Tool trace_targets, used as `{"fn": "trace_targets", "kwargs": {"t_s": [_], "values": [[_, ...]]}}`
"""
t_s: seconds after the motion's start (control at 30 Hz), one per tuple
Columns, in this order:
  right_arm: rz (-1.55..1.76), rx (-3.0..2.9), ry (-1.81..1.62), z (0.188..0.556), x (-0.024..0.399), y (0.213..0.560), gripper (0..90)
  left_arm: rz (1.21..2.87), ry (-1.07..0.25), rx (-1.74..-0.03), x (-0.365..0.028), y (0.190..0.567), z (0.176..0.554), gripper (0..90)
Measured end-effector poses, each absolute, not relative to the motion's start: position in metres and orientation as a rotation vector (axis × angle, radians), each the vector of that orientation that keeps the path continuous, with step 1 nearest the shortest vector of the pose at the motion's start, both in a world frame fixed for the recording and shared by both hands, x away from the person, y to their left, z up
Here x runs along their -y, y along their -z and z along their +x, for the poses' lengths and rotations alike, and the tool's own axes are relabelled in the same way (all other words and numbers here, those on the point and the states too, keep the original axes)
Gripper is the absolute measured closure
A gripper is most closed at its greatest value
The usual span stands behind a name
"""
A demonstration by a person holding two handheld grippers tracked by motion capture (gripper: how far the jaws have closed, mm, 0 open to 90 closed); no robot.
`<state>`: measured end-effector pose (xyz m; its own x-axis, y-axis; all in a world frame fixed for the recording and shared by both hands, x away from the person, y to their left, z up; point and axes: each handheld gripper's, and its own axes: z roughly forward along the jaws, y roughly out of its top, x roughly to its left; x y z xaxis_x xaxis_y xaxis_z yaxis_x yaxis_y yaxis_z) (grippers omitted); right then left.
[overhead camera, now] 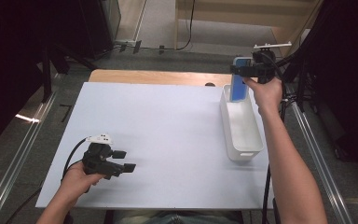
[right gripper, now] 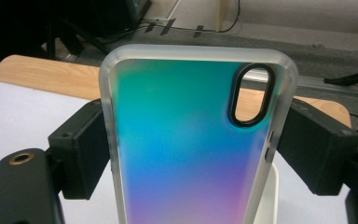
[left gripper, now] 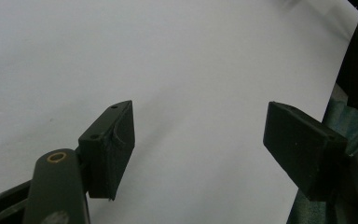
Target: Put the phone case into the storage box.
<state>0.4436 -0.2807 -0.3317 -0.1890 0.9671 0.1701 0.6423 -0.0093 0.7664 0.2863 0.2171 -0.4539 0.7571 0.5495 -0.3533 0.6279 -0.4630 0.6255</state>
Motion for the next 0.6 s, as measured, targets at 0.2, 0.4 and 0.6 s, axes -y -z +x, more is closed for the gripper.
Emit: {"fn": "trace_targets", "kwargs": {"t_s": [0.2,0.4,0.6], "values": [[1.68,-1.817,-1.062,0.451,0.284,0.336,14.9,2.164,0.129,-0.877,-0.219,0.454,0.287,24.6],[1.679,-1.806,-1.065,0.456,0.284,0.339,14.9,2.165,0.132,-0.874,-0.218,0.454,0.287,24.7],[1.68,-1.773,-1.051,0.461,0.282,0.345,14.8,2.163,0.13,-0.873,-0.219,0.454,0.287,24.7]]}}
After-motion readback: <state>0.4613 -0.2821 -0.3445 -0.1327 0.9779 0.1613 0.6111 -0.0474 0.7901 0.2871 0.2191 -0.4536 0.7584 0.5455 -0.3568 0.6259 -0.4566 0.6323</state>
